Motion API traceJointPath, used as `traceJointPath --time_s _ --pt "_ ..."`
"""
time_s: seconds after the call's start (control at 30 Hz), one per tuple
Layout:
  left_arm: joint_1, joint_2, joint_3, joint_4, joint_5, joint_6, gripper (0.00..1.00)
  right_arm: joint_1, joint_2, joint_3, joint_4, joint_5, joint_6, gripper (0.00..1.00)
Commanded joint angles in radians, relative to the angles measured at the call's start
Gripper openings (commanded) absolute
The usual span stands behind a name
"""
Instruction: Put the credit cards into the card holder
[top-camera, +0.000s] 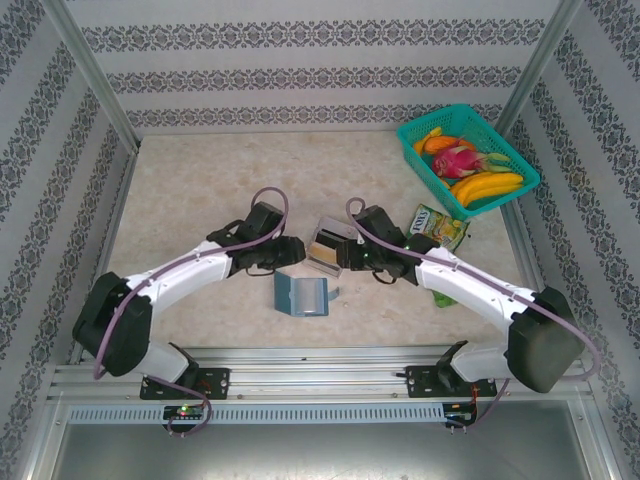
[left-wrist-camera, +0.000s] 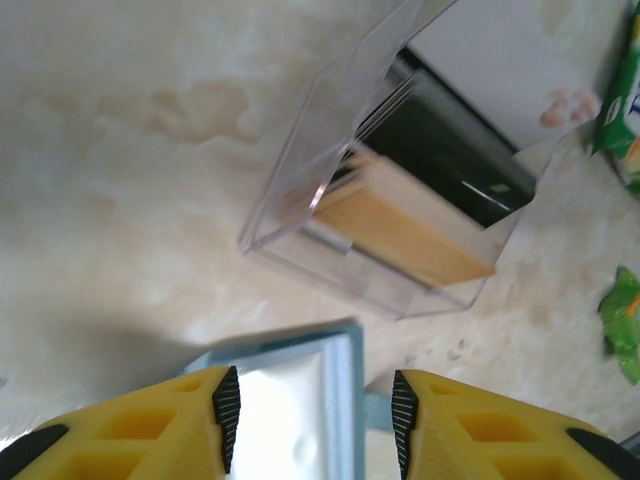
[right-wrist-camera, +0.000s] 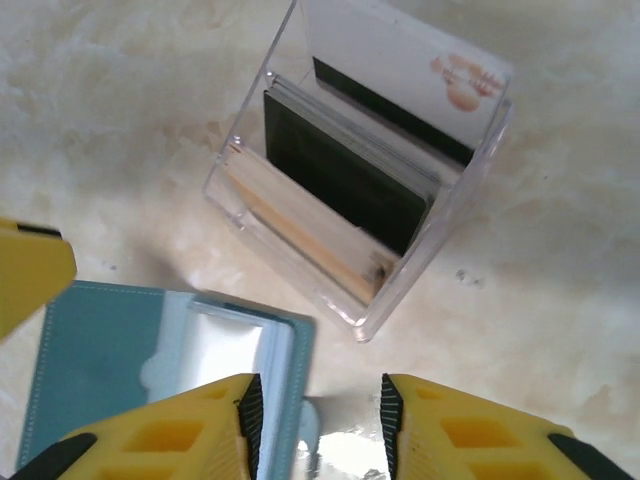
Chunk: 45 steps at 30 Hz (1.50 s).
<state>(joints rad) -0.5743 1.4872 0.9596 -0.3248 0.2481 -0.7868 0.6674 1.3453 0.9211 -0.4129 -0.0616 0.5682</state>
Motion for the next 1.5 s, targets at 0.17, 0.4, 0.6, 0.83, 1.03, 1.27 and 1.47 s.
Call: traceJointPath --time_s 0.17,0.4,0.6,0.83,1.03,1.27,1.47 --pt "0.034 0.218 0.101 0.040 0.047 -0.081 0.46 -0.007 0.131 0.116 -0.016 0.096 -0.344 0.37" --pt "0.040 0.285 0.128 0.085 0.084 -0.105 0.47 -0.130 0.223 0.275 -0.112 0.130 -0.428 0.44" --pt "0.043 0.309 0.128 0.068 0.070 -0.092 0.40 -0.145 0.347 0.389 -0.173 0.046 -0.545 0.52" --pt "0.045 0.354 0.178 0.015 0.071 -0.044 0.38 -0.157 0.490 0.516 -0.250 0.087 -0.562 0.55" --pt "0.049 0.370 0.197 0.002 0.069 -0.036 0.36 -0.155 0.570 0.591 -0.305 0.148 -0.596 0.56" --pt "0.050 0.374 0.197 -0.002 0.071 -0.031 0.35 -0.158 0.600 0.596 -0.299 0.167 -0.614 0.56" --pt "0.051 0.375 0.191 0.001 0.072 -0.031 0.35 -0.158 0.631 0.612 -0.301 0.224 -0.619 0.55"
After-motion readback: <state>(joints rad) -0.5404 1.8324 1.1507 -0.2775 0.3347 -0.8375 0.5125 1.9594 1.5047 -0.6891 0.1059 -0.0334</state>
